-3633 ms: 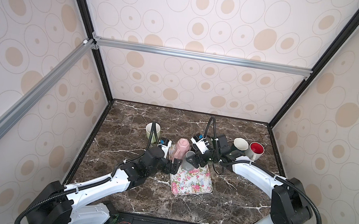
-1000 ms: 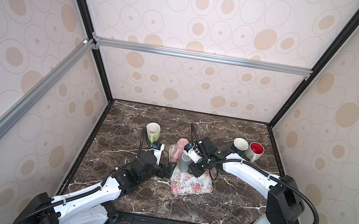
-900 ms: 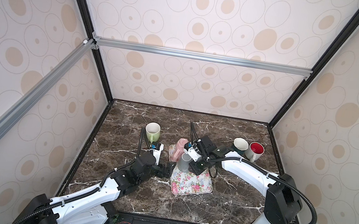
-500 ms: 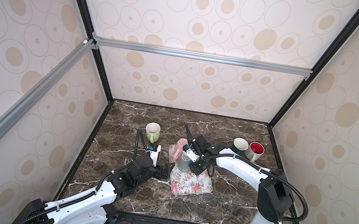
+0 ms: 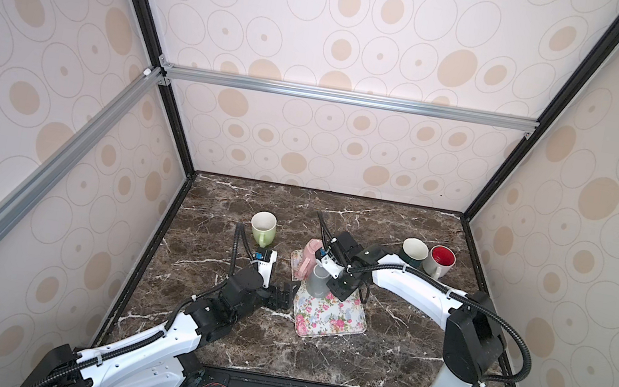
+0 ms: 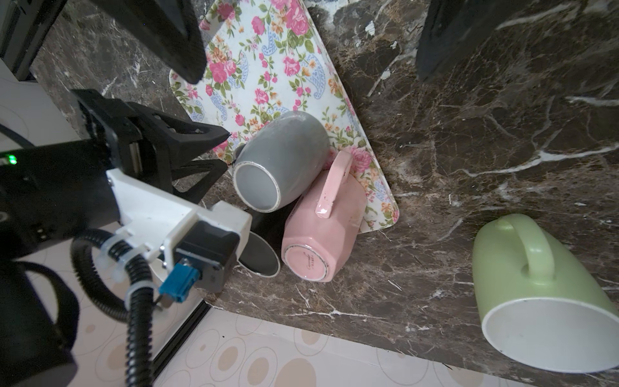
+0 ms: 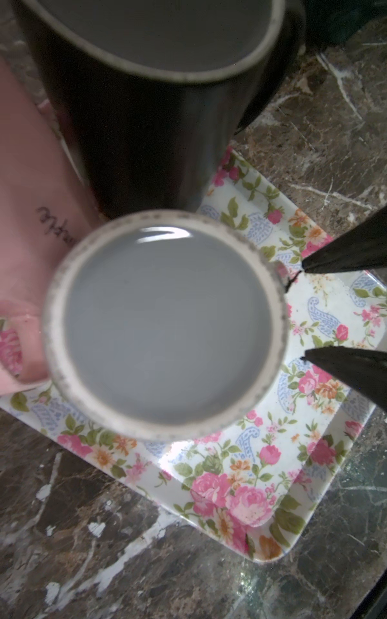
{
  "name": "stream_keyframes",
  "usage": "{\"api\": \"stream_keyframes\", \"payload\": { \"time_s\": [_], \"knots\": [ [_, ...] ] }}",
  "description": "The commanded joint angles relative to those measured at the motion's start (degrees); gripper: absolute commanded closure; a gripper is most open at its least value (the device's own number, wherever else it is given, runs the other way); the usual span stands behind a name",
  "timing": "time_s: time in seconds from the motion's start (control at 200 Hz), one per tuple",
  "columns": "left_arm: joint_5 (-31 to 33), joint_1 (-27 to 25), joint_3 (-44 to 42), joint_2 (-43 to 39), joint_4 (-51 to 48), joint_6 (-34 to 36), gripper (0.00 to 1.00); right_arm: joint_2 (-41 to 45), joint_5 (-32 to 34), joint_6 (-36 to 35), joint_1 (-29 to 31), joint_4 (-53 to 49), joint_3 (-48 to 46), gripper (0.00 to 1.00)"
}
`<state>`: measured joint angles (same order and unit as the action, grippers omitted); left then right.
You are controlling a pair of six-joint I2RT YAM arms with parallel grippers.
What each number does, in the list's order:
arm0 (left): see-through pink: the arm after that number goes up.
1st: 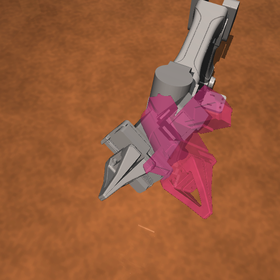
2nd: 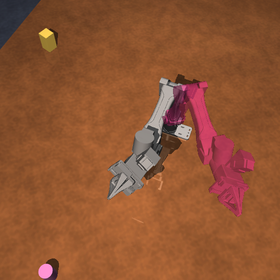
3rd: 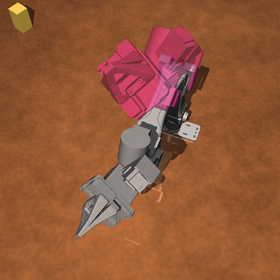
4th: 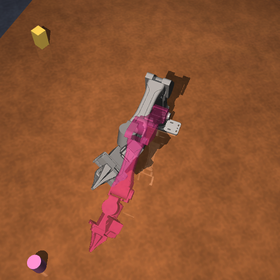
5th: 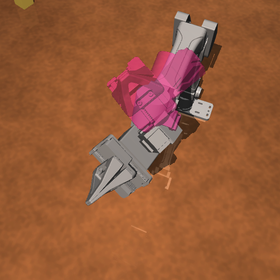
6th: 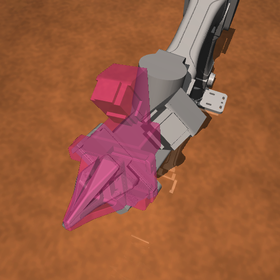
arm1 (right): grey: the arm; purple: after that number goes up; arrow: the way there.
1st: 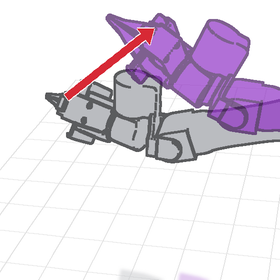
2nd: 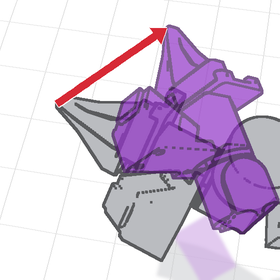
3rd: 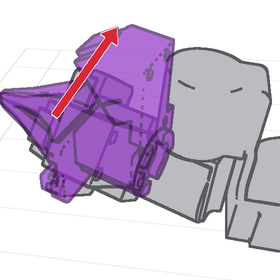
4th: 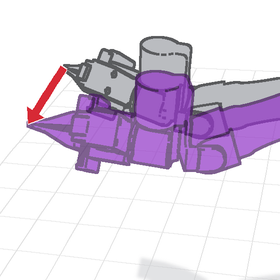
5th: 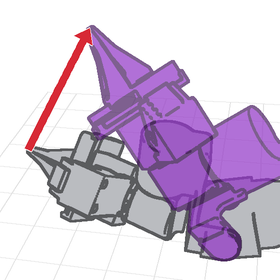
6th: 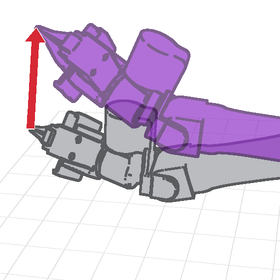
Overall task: Turn the mug right side up
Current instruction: 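Lift the grey mug off the tray with the right gripper, then tilt the grey mug sideways and carry it toward the left gripper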
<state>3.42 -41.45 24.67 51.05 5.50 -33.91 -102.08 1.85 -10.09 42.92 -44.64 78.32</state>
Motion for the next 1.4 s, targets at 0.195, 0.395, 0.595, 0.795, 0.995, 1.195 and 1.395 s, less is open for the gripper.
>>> {"api": "stream_keyframes", "payload": {
  "time_s": [0.195, 0.395, 0.595, 0.795, 0.995, 1.195, 1.395],
  "knots": [
    [2.53, 0.65, 0.2, -2.16, -0.6, -1.07, 0.02, -0.44, -0.94, -5.79, 0.59, 5.61, -0.11, 0.59],
    [3.95, 0.63, -0.05, -3.58, -1.54, -0.89, 0.02, -2.92, -0.76, -7.21, 0.56, 3.75, 1.37, 0.61],
    [4.24, 0.69, -0.32, -3.44, -1.28, -0.82, 0.02, -2.96, -2.15, -6.65, 0.59, 5.44, -0.5, 0.63],
    [4.03, 0.76, -0.24, -3.06, -1.16, -0.93, 0.02, -2.79, -1.82, -5.96, 0.57, 5.32, -0.28, 0.72],
    [4.05, 0.76, -0.5, -3.09, -0.8, -1.16, 0.02, -4.52, 0.88, -6.43, 0.59, 1.88, 2.17, 0.74],
    [4.05, 0.89, -0.59, -2.93, -0.59, -1.16, 0.02, -5.28, 1.66, -6.83, 0.61, 0.5, 3.77, 0.81],
    [4.02, 0.89, -0.76, -2.54, -0.18, -1.32, 0.02, -5.23, 0.54, -6.21, 0.69, 0.82, 4.29, 0.88]
  ]
}}
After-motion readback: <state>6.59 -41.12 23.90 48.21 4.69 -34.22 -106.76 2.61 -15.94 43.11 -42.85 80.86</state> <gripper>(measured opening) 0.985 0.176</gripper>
